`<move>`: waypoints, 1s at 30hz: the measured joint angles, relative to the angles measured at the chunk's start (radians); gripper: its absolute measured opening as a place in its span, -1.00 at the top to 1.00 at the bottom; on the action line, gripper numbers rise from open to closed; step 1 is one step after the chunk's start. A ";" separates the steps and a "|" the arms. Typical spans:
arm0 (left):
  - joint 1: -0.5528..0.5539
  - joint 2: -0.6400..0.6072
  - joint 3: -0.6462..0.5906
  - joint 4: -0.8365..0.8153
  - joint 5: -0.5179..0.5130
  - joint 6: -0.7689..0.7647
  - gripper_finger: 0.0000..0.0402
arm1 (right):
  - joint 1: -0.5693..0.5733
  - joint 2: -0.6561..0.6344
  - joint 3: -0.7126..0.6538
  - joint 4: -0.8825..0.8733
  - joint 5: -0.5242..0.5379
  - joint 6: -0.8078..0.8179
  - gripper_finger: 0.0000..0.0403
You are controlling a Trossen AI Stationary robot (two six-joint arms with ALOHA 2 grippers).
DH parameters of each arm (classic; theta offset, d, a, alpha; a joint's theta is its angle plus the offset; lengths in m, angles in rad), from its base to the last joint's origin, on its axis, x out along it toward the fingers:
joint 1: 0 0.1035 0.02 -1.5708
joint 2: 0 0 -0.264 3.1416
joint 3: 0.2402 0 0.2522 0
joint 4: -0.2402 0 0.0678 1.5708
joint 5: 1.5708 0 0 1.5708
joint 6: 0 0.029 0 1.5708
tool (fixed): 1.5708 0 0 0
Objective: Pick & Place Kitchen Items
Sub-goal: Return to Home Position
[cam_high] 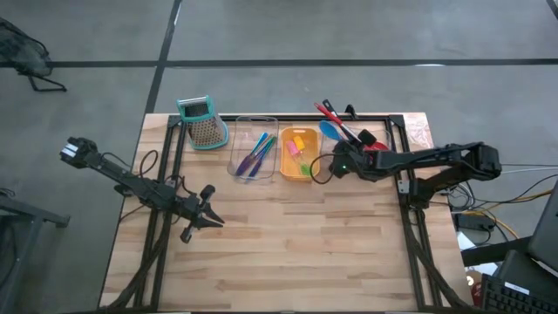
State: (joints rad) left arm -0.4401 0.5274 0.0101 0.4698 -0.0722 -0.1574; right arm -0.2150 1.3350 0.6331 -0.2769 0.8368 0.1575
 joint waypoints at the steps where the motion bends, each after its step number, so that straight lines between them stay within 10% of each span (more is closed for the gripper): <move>1: 0.000 0.000 0.000 0.000 0.000 0.000 0.75 | 0.004 -0.005 0.006 -0.001 0.000 0.000 0.28; 10: 0.000 0.000 0.000 0.000 0.000 0.000 0.75 | 0.089 -0.061 0.088 -0.003 -0.029 -0.003 0.03; 16: 0.000 0.000 0.000 0.000 0.000 0.000 0.75 | 0.149 -0.074 0.124 0.087 -0.346 0.020 0.00; 25: 0.000 0.000 0.000 0.000 0.000 0.000 0.75 | 0.264 -0.103 0.046 0.336 -0.562 0.000 0.86; 30: 0.000 0.000 0.000 0.000 0.000 0.000 0.75 | 0.298 -0.174 -0.038 0.403 -0.626 0.004 0.95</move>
State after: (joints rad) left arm -0.4400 0.5270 0.0105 0.4700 -0.0723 -0.1574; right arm 0.0835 1.1611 0.5947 0.1264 0.2110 0.1612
